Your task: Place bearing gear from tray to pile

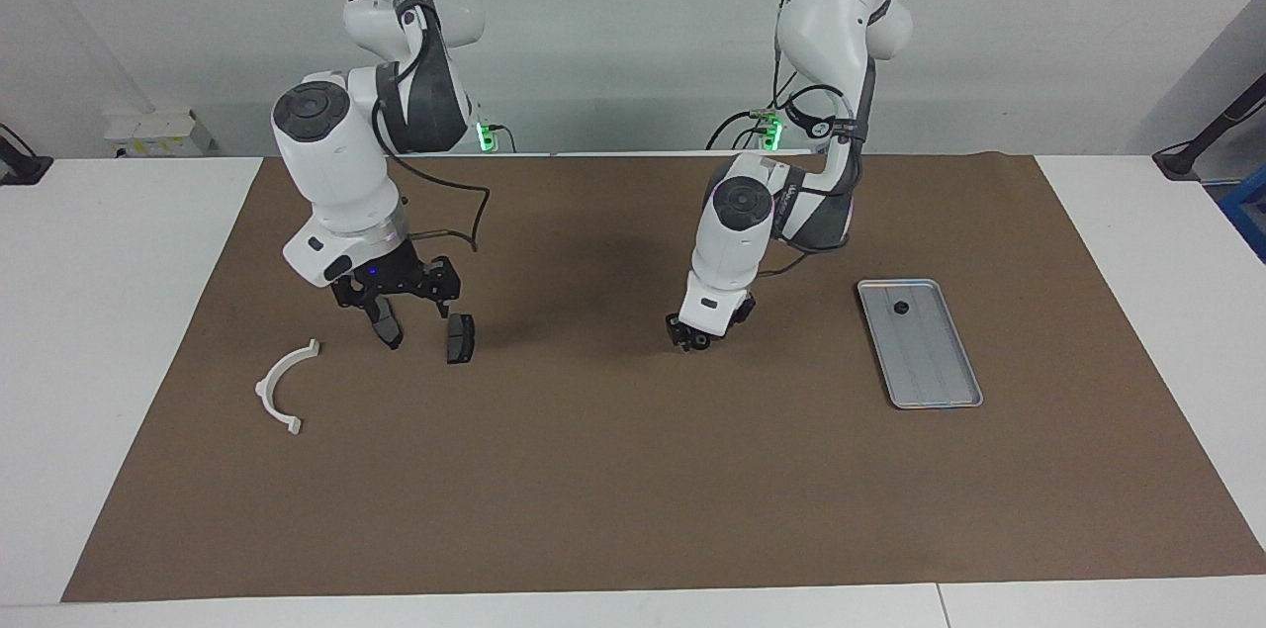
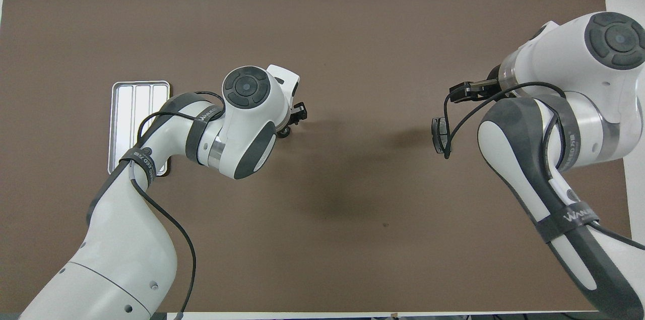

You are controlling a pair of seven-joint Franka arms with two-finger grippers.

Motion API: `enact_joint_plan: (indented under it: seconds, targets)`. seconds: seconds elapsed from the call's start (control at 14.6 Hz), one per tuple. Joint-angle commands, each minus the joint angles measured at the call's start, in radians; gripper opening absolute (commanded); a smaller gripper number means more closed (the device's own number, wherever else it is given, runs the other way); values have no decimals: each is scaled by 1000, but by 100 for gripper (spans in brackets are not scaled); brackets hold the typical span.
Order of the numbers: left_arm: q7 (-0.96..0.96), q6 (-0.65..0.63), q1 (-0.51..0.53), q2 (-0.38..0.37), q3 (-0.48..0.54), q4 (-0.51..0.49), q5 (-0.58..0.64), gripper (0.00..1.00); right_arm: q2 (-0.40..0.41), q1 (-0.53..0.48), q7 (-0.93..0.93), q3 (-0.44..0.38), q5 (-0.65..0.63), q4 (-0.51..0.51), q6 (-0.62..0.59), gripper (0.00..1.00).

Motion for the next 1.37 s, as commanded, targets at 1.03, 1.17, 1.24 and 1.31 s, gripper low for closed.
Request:
enact_joint_plan:
  seconds: [1.03, 1.17, 1.24, 1.31]
  targets:
    - [855, 28, 526, -314, 9, -422, 0, 77, 261, 468, 903, -5, -4, 249, -18, 100]
    - [852, 43, 543, -322, 8, -450, 0, 77, 364, 523, 1004, -5, -50, 358, -35, 100]
    - [846, 45, 540, -323, 8, -458, 0, 77, 410, 540, 1043, -4, -80, 402, -37, 100]
    - [847, 55, 540, -326, 8, -464, 0, 75, 442, 546, 1071, -4, -88, 430, -37, 100]
